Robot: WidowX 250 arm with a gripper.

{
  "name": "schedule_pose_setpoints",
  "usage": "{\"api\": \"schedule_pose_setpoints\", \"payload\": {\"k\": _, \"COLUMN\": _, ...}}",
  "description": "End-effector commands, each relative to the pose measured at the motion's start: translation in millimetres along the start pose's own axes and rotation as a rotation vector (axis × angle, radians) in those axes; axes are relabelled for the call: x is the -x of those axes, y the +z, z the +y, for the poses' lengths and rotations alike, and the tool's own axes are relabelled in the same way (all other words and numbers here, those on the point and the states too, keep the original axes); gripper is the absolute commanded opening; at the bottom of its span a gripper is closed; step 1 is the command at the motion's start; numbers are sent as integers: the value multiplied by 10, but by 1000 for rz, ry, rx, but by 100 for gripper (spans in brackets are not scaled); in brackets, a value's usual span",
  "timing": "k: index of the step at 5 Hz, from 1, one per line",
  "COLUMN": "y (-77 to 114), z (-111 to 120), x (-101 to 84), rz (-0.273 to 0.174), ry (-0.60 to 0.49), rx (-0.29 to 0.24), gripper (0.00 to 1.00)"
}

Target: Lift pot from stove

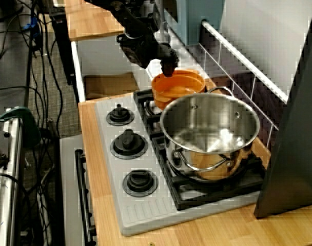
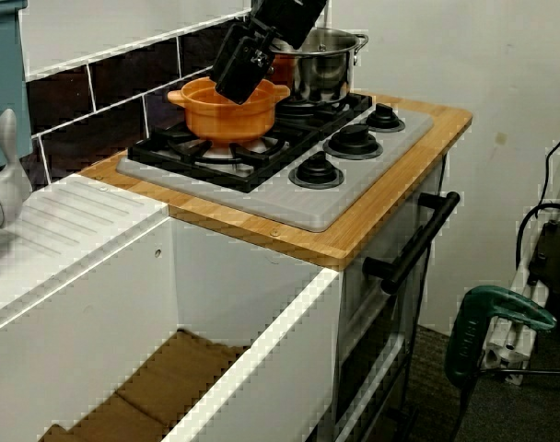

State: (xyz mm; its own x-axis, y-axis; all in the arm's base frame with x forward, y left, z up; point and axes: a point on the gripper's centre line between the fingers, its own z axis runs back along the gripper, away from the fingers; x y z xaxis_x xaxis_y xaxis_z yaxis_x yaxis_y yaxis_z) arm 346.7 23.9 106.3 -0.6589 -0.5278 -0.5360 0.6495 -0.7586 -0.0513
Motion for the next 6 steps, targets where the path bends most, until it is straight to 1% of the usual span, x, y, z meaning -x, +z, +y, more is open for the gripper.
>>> {"api": "schedule_pose_setpoints", "payload": {"k": 1, "y": -57, "z": -36, "x": 95, "rz": 15, "ry": 10, "rx": 17, "gripper": 100}}
{"api": "schedule_pose_setpoints", "payload": {"k": 2, "y": -101, "z": -30, "x": 73, "rz": 3, "ry": 17, "rx": 32, "gripper": 100}}
{"api": "schedule_pose_setpoints", "payload": {"k": 3, "y": -119, "z": -14, "x": 70, "rz": -20, "ry": 17, "rx": 38, "gripper": 100}}
{"api": "schedule_pose_setpoints", "payload": {"k": 5, "y": -205, "z": -36, "x": 114, "rz": -42, "ry": 38, "rx": 67, "gripper": 100}}
{"api": "schedule_pose_setpoints", "payload": {"k": 6, "y": -239, "z": -71, "x": 110, "rz": -44, "ry": 50, "rx": 74, "gripper": 0}}
